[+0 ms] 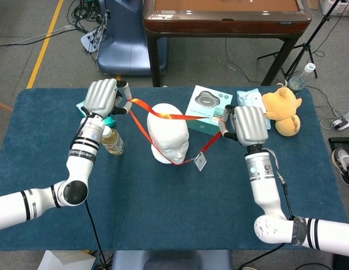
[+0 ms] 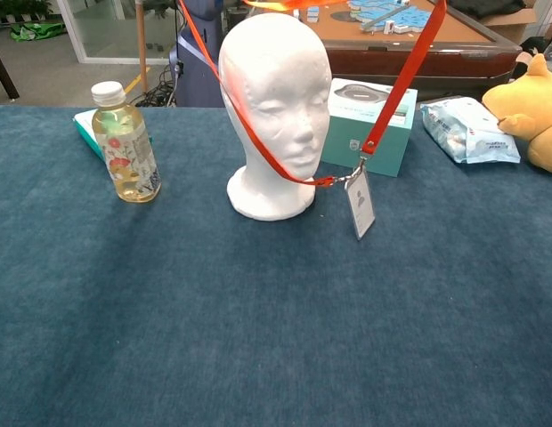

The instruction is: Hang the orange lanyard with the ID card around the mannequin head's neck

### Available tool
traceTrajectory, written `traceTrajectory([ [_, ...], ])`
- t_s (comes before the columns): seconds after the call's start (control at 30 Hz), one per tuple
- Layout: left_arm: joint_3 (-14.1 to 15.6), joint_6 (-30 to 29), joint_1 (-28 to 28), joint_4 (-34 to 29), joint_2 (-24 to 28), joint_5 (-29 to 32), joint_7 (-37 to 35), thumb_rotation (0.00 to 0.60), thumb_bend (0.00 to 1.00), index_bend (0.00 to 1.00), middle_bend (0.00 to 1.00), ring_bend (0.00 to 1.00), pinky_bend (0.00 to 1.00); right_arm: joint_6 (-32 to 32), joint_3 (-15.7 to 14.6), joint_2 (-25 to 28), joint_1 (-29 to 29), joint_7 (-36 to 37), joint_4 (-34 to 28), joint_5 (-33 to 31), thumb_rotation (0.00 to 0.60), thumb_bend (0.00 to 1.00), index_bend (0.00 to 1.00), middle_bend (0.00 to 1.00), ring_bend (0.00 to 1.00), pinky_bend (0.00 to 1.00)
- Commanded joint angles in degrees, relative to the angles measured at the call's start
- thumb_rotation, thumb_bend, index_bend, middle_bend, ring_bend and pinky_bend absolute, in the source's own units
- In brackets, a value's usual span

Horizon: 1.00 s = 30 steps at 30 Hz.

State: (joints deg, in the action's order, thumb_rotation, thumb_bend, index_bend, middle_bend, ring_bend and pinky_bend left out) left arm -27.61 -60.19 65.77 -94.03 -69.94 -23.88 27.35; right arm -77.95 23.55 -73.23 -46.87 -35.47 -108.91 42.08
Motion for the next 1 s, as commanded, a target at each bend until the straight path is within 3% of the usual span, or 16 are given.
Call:
traceTrajectory([
  [0.03, 0.49, 1.22, 1.31, 2.82, -1.66, 0.55, 0.24, 0.6, 0.36, 0.61, 1.0, 1.0, 1.0, -0.23, 0.19, -0.75, -0.56, -0.75, 1.33, -0.78, 0.6, 0.4, 0.67, 0.87, 0.89, 1.0],
  [1.0, 2.05, 6.64, 7.84, 21.94, -12.28, 2.68, 2.89, 0.6, 0.36, 0.61, 1.0, 1.0, 1.0, 1.9, 3.39, -7.91, -6.98, -4.05, 13.37, -7.46, 0.6, 0.4, 0.67, 0.87, 0.89, 1.0],
])
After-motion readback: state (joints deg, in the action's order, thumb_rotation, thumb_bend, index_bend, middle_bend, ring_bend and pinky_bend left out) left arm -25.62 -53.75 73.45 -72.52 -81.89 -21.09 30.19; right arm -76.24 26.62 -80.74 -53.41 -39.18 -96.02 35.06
